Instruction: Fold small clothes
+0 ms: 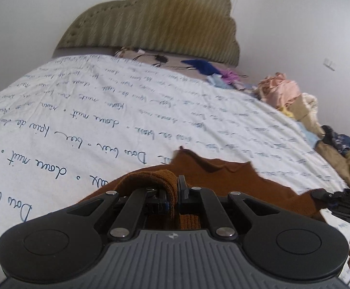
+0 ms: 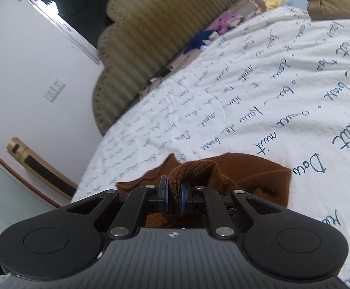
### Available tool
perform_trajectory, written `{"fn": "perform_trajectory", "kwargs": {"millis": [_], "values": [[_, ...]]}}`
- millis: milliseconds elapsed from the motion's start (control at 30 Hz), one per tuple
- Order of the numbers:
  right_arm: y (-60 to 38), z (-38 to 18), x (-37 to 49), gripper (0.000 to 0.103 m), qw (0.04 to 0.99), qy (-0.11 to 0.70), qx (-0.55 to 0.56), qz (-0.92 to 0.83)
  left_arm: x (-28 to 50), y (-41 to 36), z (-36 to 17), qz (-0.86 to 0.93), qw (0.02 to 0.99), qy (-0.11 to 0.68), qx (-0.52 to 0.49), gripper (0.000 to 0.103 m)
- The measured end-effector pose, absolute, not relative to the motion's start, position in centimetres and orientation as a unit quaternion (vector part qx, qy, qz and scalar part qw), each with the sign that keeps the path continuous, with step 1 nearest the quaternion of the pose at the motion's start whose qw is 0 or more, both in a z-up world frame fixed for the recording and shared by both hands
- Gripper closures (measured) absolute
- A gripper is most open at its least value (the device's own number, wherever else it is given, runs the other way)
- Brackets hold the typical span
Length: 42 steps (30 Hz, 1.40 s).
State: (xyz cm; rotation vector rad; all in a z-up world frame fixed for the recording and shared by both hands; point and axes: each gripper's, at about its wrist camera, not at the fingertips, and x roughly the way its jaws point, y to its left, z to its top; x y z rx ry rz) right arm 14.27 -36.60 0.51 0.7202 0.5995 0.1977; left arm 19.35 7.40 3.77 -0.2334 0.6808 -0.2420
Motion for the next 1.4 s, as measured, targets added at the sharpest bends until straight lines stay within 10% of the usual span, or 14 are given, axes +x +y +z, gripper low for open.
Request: {"fn": "perform_trajectory", "kwargs": {"millis": [233, 400, 533, 633, 667, 733, 1133, 1400], "values": [[-36.2, -1.2, 16.8, 0.087, 0.878, 0.317, 0.352, 0.066, 22.4, 7.2, 1.3, -0.084, 0.919, 0.358, -0.145, 0.097], [-37.5, -3.3, 18.2, 0.059, 0.848, 0.320, 0.419, 0.051, 23.9, 8.6, 0.3, -0.072, 0.890, 0.386, -0.231, 0.094], [-37.5, -2.9, 17.9, 0.058, 0.859, 0.311, 0.403, 0.049, 23.7, 9.2, 0.7, -0.065, 0.889, 0.389, -0.233, 0.090], [-36.7, -1.7, 16.9, 0.054, 0.880, 0.299, 0.364, 0.058, 23.0, 9.5, 1.8, -0.037, 0.907, 0.365, -0.206, 0.056], [-36.3, -1.4, 16.6, 0.052, 0.887, 0.297, 0.347, 0.064, 22.8, 9.7, 2.2, -0.024, 0.915, 0.350, -0.200, 0.028], [-35.6, -1.0, 16.6, 0.040, 0.895, 0.307, 0.315, 0.074, 22.3, 10.2, 3.1, -0.008, 0.928, 0.316, -0.196, 0.017], [-32.3, 0.5, 11.8, 0.032, 0.935, 0.301, 0.178, 0.058, 14.6, 8.1, 3.1, -0.052, 0.945, 0.324, -0.009, 0.017], [-38.5, -0.4, 4.8, 0.032, 0.925, 0.285, 0.249, 0.043, 8.7, 13.2, 0.9, -0.101, 0.928, 0.348, -0.085, 0.018]]}}
